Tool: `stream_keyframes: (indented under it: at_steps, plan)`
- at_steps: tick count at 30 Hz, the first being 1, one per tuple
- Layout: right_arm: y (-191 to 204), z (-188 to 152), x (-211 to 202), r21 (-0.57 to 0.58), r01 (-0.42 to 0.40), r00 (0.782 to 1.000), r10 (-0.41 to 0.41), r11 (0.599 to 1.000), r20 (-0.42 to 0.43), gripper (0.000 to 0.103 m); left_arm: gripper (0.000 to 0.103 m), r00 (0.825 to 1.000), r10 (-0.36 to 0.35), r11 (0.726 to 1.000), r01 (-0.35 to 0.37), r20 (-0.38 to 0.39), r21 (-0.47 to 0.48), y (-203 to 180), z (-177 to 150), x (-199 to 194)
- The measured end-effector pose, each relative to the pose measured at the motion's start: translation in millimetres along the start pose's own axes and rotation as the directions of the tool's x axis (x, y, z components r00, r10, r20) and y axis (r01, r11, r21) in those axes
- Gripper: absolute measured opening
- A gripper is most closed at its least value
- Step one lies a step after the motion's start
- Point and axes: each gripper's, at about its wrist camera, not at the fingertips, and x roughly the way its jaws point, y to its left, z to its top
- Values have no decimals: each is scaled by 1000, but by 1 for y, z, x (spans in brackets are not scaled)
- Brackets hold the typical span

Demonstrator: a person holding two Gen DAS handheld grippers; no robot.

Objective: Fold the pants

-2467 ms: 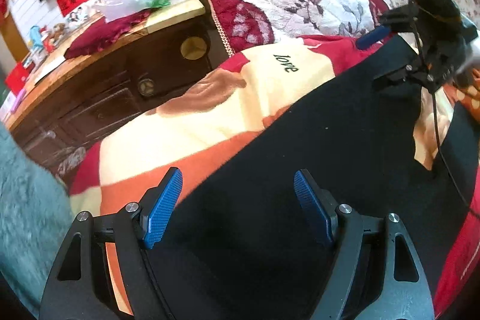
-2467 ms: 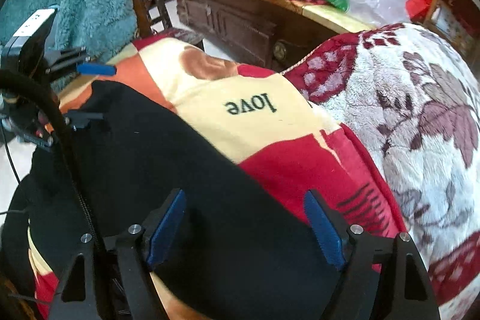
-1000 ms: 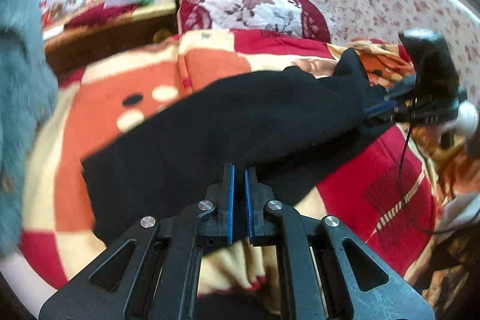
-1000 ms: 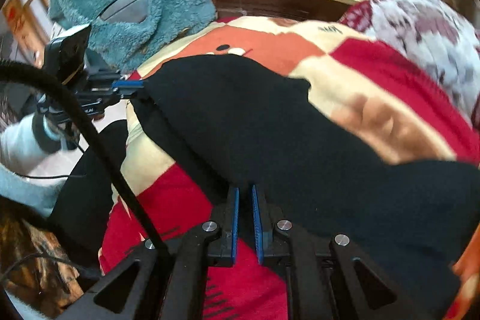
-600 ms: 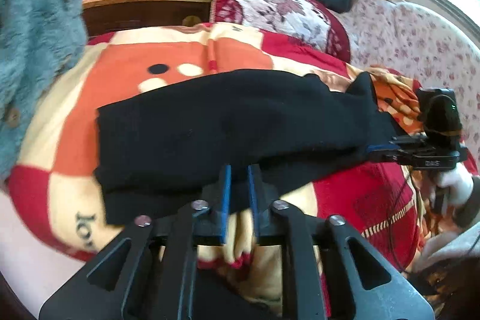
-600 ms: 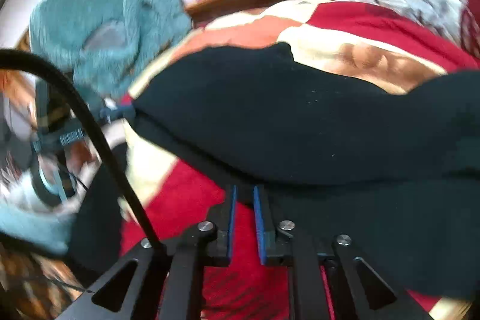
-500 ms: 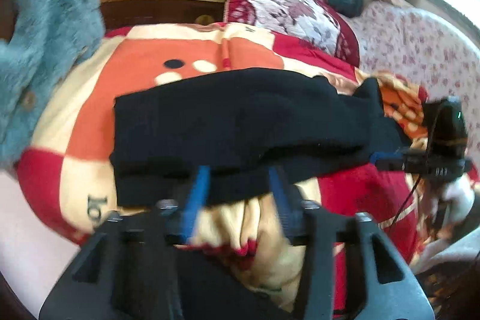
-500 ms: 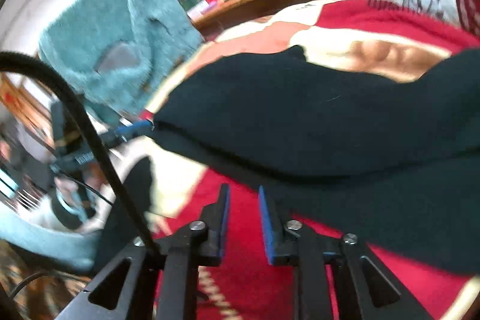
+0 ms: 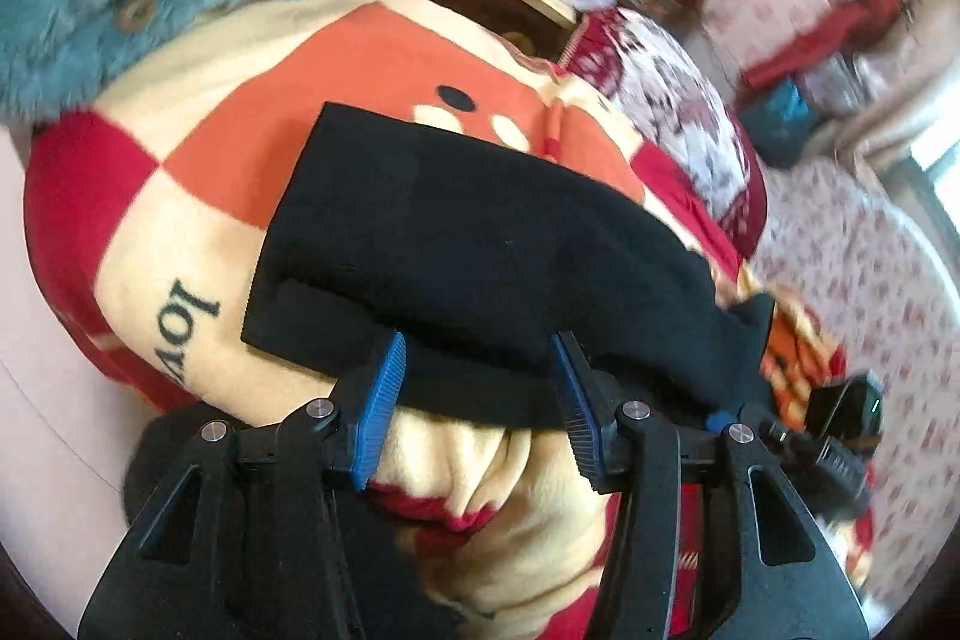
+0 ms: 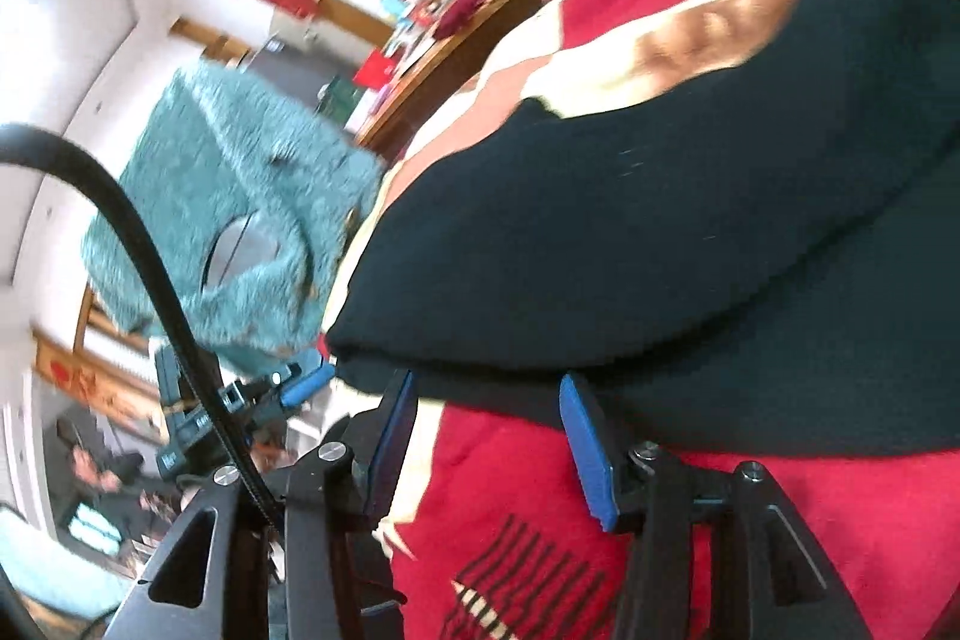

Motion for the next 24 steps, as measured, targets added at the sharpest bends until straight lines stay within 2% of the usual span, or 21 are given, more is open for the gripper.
stream_keyframes:
  at_steps: [7, 11, 15, 20, 21, 22, 23, 24]
  plan:
    - [-17, 10, -6, 102, -47, 997, 40, 994, 73, 50, 50, 1000, -7, 997, 9, 24, -78, 1, 11, 8]
    - [-23, 14, 0, 130, -55, 994, 43, 990, 97, 50, 50, 999, -32, 988, 36, 34, -149, 3, 19, 13]
    - [-27, 16, 1, 181, -85, 991, 65, 980, 114, 49, 50, 997, -53, 982, 62, 51, -177, -1, 24, 13]
    - [-38, 16, -2, 195, -83, 989, 57, 977, 135, 19, 50, 997, -54, 975, 65, 54, -211, 2, 26, 25]
    - [-42, 16, -2, 211, -96, 987, 66, 973, 143, 16, 45, 997, -48, 975, 59, 55, -214, 3, 26, 27]
    - [-45, 16, -3, 221, -120, 983, 86, 968, 159, 14, 27, 998, -37, 976, 48, 54, -213, 3, 26, 27]
    - [-47, 15, -5, 219, -126, 982, 91, 967, 165, 13, 20, 999, -15, 979, 25, 51, -201, 2, 27, 27]
    - [-45, 15, -7, 208, -132, 981, 98, 969, 169, 13, 19, 998, -9, 983, 19, 57, -185, 1, 27, 26]
